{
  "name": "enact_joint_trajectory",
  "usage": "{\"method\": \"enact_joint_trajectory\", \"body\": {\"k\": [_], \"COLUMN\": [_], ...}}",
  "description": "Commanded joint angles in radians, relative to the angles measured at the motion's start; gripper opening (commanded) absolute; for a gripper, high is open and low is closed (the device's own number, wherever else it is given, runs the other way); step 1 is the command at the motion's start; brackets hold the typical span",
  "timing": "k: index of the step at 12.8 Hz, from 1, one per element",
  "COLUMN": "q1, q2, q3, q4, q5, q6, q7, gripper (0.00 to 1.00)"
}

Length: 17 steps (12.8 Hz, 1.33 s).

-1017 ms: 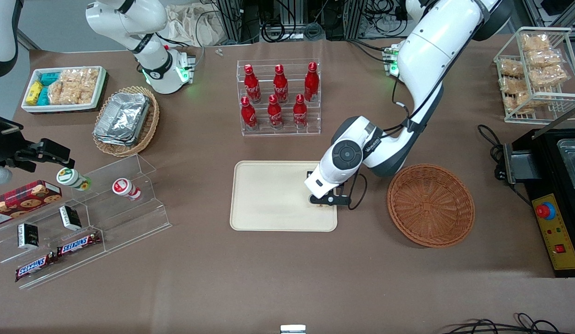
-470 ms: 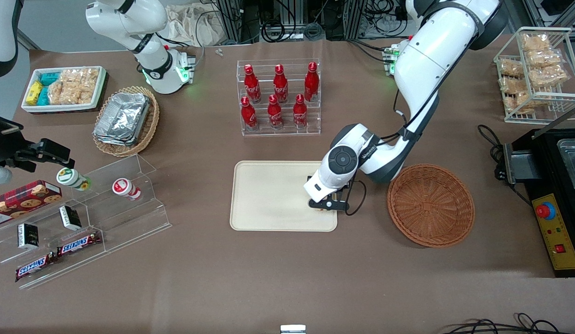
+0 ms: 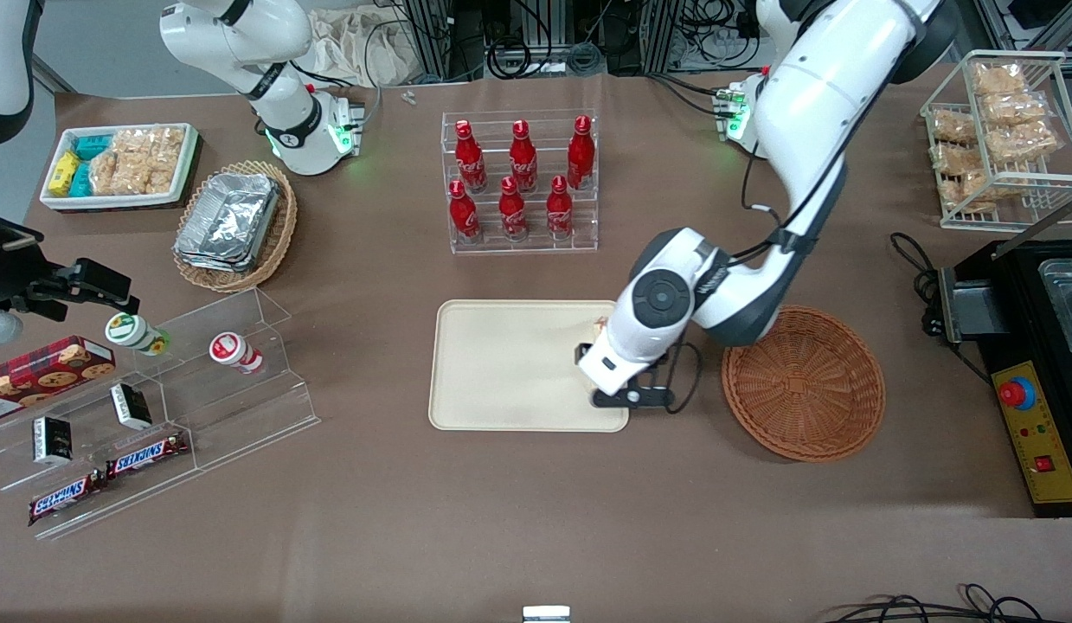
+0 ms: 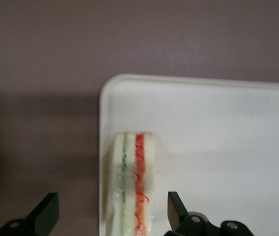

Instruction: Place sandwich from basket to tray

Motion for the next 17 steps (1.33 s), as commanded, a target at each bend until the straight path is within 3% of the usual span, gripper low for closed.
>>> {"method": "enact_joint_trajectory", "body": {"k": [1, 6, 10, 12, 14, 17], "q1": [0.084, 0.258, 0.322, 0.355, 0.411, 0.462], "q2": [-0.072, -0.281, -0.448, -0.496, -0.531, -0.562], "q3": [-0.003, -0.007, -0.007, -0.007, -0.004, -0.003], "q4": [0.046, 0.005, -0.121, -0.152, -0.158, -0.158], "q5": [-0.020, -0.080, -0.114, -0.119, -0.189, -0.195], "q6": [-0.115, -0.256, -0.275, -0.278, -0.322, -0.385], "q7": [-0.025, -0.010, 0.015, 0.039, 0.138, 0.185], "gripper": [0.99, 0.99, 0.99, 0.99, 0.99, 0.99]}}
